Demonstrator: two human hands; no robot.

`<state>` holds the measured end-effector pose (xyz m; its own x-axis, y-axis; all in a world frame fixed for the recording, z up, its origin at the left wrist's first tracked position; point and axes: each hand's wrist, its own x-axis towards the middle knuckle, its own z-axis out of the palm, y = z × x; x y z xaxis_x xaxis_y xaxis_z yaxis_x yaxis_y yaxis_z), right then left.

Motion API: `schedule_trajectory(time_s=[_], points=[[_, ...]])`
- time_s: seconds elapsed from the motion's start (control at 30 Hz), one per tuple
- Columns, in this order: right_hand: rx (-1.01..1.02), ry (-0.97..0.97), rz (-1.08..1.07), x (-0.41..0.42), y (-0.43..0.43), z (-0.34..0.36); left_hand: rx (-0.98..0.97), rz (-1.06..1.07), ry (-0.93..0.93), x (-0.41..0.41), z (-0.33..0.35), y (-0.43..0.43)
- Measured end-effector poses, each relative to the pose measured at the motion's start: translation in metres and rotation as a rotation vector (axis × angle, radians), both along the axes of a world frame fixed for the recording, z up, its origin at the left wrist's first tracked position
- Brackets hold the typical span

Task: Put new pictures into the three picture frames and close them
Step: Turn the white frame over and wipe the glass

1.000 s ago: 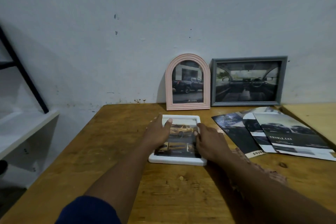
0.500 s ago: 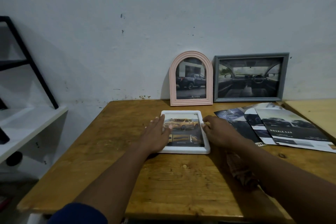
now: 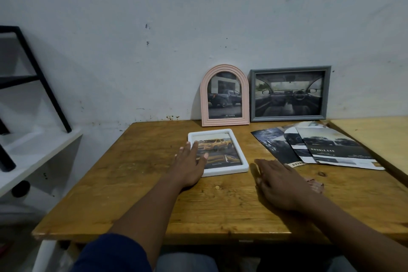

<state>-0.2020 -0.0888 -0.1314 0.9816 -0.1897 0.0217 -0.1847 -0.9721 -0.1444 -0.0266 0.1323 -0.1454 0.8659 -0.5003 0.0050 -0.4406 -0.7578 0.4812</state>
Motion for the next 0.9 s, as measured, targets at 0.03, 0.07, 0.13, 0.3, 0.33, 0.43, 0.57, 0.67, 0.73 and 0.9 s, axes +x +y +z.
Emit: schedule_trajectory(time_s=[0.03, 0.07, 0.13, 0.3, 0.33, 0.43, 0.57, 0.67, 0.73, 0.9], points=[[0.016, 0.017, 0.008, 0.0, 0.0, 0.001, -0.009, 0.0, 0.006, 0.0, 0.001, 0.0], [0.033, 0.017, 0.009, 0.0, 0.0, 0.002, -0.022, 0.002, 0.01, 0.001, 0.003, 0.0], [0.035, -0.028, -0.008, 0.002, 0.001, 0.004, -0.052, 0.012, -0.003, 0.002, 0.007, 0.0], [0.328, -0.274, -0.115, 0.032, -0.001, 0.025, -0.145, 0.065, -0.056, 0.018, 0.012, 0.001], [0.445, -0.316, -0.165, 0.045, -0.002, 0.034, -0.167, 0.07, -0.072, 0.022, 0.012, 0.001], [0.666, -0.373, -0.269, 0.094, 0.0, 0.06, -0.2, 0.088, -0.123, 0.035, 0.014, 0.001], [0.72, -0.312, -0.137, 0.162, 0.022, 0.083, -0.205, 0.108, -0.144, 0.045, 0.012, -0.004], [0.627, -0.303, 0.008, 0.205, 0.047, 0.079, -0.213, 0.094, -0.142, 0.051, 0.005, -0.006], [0.586, -0.262, 0.081, 0.217, 0.059, 0.067, -0.212, 0.086, -0.142, 0.051, 0.0, -0.006], [0.393, -0.184, 0.241, 0.197, 0.061, 0.025, -0.163, 0.085, -0.162, 0.053, -0.004, -0.005]])
